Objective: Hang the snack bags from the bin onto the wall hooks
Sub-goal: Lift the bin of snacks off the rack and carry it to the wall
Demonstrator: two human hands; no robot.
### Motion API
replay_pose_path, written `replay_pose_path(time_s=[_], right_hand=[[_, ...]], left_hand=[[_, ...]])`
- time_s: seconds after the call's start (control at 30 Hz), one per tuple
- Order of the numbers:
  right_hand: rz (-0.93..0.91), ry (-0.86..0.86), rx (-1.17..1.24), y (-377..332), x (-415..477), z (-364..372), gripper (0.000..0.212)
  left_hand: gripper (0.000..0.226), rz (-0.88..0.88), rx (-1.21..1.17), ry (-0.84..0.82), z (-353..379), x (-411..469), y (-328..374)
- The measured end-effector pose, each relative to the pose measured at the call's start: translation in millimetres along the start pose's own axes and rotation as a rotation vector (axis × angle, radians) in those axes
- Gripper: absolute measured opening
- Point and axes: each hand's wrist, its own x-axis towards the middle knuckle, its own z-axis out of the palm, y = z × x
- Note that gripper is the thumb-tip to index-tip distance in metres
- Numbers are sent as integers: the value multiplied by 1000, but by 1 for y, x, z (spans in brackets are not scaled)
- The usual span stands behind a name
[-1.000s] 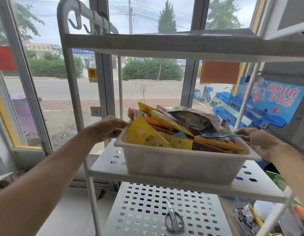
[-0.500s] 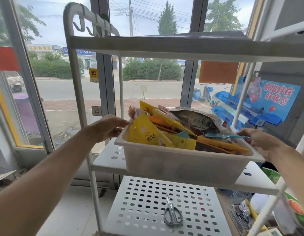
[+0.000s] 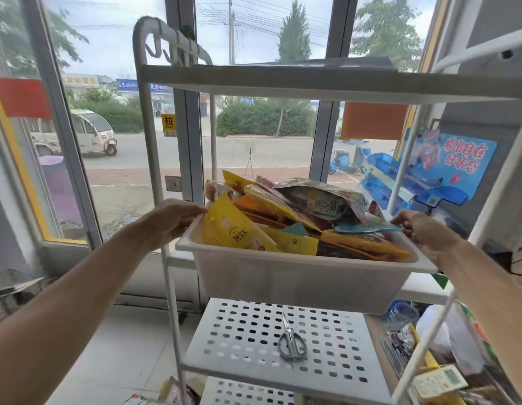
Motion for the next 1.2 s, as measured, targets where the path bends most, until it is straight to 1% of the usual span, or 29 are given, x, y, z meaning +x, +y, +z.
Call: replay_pose_path(time_s=[0.17, 0.23, 0.27, 0.4, 0.5, 0.6, 0.77, 0.83, 0.97, 1.1, 1.2], right_hand=[[-17, 6, -13, 6, -29, 1, 11], [-29, 9, 1, 10, -46, 2, 17], [-28, 11, 11, 13, -54, 2, 18], [4, 32, -27, 26, -87, 5, 14], [30, 24, -23, 36, -111, 11, 14], [18, 14, -1, 44, -132, 17, 14], [18, 25, 9, 55, -152, 27, 16], [25, -2, -12, 58, -159, 34, 14], [-14, -54, -29, 65, -167, 47, 9], [-14, -129, -53, 80, -173, 69, 14], [-37, -207, -105, 97, -174, 87, 13]], left_hand=[[16, 12, -22, -17, -3, -34, 4], [28, -1, -8, -17, -9, -49, 0], [31, -7, 0, -11, -12, -57, -2], [22, -5, -18, 3, -16, -94, -7], [23, -10, -37, 2, -23, -121, -13], [25, -27, -60, 12, -33, -144, -27], [19, -5, -112, 52, -43, -181, -39], [18, 6, -109, 71, -47, -197, -42], [26, 11, -93, 163, -58, -232, -49], [21, -2, -104, 226, -71, -277, -64], [27, -30, -52, 271, -79, -317, -79]])
